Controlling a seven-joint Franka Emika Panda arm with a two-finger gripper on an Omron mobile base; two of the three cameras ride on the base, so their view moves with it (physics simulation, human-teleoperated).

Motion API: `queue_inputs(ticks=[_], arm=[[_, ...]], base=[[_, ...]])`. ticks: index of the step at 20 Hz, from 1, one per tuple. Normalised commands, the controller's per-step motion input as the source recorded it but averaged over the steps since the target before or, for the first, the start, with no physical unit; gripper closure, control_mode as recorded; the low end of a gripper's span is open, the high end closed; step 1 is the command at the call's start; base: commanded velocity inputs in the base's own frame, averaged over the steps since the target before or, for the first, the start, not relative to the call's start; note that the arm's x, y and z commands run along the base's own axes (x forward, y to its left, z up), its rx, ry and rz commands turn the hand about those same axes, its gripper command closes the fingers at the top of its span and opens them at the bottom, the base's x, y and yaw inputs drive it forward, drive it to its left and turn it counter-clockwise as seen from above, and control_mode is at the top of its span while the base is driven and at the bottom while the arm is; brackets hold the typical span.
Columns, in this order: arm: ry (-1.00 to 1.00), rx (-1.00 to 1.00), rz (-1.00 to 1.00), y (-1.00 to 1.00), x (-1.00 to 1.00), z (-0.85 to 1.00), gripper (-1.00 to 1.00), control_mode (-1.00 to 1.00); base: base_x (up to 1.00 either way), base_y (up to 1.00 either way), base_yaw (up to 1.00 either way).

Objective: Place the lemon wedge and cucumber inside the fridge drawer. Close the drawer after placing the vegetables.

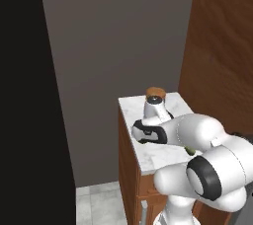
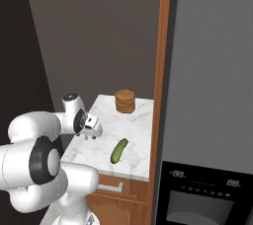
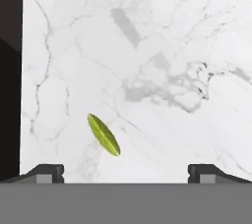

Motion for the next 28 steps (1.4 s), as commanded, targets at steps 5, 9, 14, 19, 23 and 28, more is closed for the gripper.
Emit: queue_inputs(ticks=[5, 9, 14, 19, 23, 28], arm=[[0.09, 0.0, 0.02, 0.1, 0.05, -0.02, -1.0, -1.0], [0.16, 0.0, 0.03, 0.04, 0.19, 0.0, -1.0, -1.0], [0.16, 0.0, 0.04, 0.0, 0.19, 0.0, -1.0, -1.0], [0.12, 0.0, 0.04, 0.0, 0.15, -0.07, -1.0, -1.0], [0.08, 0.0, 0.04, 0.0, 0.08, -0.13, -1.0, -1.0], [0.01, 0.0, 0.05, 0.0, 0.0, -0.23, -1.0, -1.0]], base=[[0.0, 0.0, 0.0], [0.0, 0.0, 0.0], [0.0, 0.0, 0.0], [0.0, 0.0, 0.0], [0.0, 0.0, 0.0], [0.0, 0.0, 0.0]])
